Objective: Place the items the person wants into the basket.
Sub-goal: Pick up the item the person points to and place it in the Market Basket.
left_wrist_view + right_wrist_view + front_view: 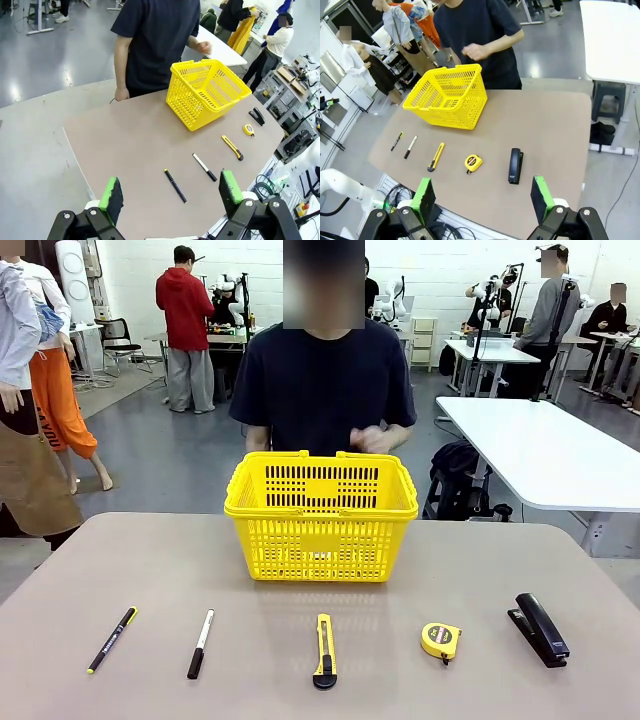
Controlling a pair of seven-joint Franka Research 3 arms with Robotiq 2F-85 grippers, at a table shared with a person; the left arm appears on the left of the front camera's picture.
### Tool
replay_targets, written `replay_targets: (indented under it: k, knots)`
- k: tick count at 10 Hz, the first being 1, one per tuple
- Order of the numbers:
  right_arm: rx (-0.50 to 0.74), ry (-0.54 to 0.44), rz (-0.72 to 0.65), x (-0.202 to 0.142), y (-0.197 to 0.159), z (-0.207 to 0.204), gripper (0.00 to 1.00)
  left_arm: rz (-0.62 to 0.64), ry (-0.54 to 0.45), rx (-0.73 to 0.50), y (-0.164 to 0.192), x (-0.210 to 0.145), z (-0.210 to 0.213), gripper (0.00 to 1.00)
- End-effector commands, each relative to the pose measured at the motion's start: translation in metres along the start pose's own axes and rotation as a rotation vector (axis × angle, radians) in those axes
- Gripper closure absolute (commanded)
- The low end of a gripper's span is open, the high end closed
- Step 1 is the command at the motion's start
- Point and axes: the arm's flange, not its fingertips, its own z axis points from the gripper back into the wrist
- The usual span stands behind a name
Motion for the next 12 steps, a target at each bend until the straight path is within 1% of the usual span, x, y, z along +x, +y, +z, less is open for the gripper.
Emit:
replay_targets:
  k: [1, 11, 12]
  knots:
    - [-0.001, -0.006, 0.003, -0.0005, 0.0012, 0.002, 0.0, -0.008, -0.011, -0.013, 0.0002, 0.0021, 0.0026, 0.0]
    - [-0.001, -0.006, 0.003, -0.0005, 0.0012, 0.002, 0.0, -0.008, -0.011, -0.013, 0.0002, 0.0021, 0.0026, 0.0]
    - [-0.001, -0.006, 0.003, -0.0005, 0.0012, 0.002, 0.0, 0.002, 0.002, -0.002, -0.0007, -0.0001, 0.0003, 0.0]
